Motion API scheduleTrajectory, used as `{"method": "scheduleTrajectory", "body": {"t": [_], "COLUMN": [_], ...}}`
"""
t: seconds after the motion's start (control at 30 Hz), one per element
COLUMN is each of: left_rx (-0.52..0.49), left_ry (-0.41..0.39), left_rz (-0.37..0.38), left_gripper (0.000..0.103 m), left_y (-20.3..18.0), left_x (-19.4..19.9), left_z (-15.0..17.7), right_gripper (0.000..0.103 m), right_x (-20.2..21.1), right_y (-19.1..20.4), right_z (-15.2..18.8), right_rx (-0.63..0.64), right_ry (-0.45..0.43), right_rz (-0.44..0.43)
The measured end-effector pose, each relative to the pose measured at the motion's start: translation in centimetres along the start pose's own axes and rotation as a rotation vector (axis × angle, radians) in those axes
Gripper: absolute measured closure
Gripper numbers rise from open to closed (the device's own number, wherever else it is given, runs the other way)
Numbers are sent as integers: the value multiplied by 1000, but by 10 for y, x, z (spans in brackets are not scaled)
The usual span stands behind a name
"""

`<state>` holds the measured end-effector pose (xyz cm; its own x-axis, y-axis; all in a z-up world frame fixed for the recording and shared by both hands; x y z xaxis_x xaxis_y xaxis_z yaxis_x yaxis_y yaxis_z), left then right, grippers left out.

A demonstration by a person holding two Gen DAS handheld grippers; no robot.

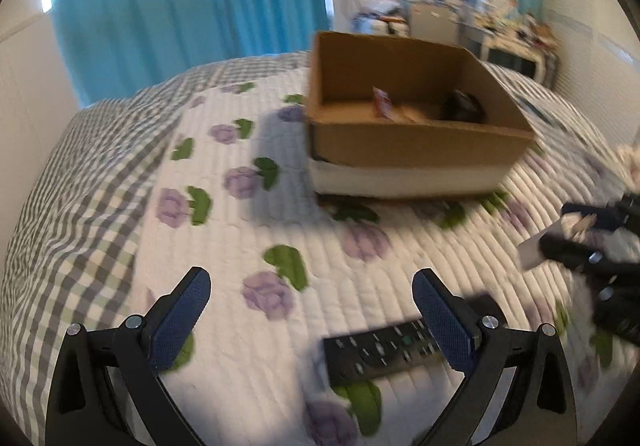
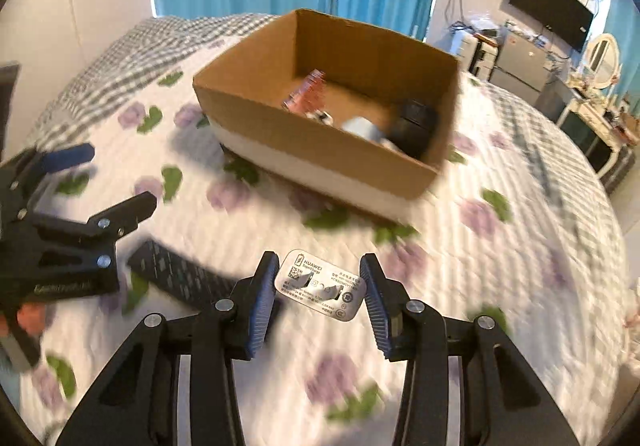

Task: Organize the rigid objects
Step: 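Grasp the small white charger with the right tool while the left tool grasps the black remote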

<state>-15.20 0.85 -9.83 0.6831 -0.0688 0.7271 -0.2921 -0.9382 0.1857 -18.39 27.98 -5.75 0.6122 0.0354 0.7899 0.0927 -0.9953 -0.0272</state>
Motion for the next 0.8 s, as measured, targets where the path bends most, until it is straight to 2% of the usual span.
{"method": "scheduleTrajectory", "body": {"t": [0.2, 0.5, 0.53, 0.67, 0.8], "left_rx": [-153, -345, -354, -345, -354], "left_ry": [48, 159, 169, 200, 183], "left_rz": [60, 108, 105, 104, 137], "left_gripper": [0, 7, 11, 14, 40], "left_y": [-35, -78, -80, -84, -91], "left_x": [-8, -33, -36, -53, -56], "left_z": [10, 33, 33, 31, 29], "right_gripper": [61, 61, 61, 61, 61], "right_x": [14, -27, -29, -32, -33], "right_y": [-9, -5, -6, -10, -12], "right_z": [37, 46, 46, 46, 46], "right_rx": [-47, -111, -118, -138, -152], "right_ry": [49, 117, 122, 126, 127], "right_rz": [2, -32, -38, -48, -48]}}
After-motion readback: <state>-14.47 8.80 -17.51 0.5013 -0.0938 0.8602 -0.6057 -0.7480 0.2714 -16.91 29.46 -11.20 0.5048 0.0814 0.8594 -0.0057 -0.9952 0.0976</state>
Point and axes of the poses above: each gripper's, at about its wrist camera, not at the fingertips, and x roughly against the way its jaws point, y to its left, z to its underside, the point moved 1 cm from there along -x, roughly the way its jaws point, and after that the axes turned 5 degrees about -x, right-handed, at the moved point
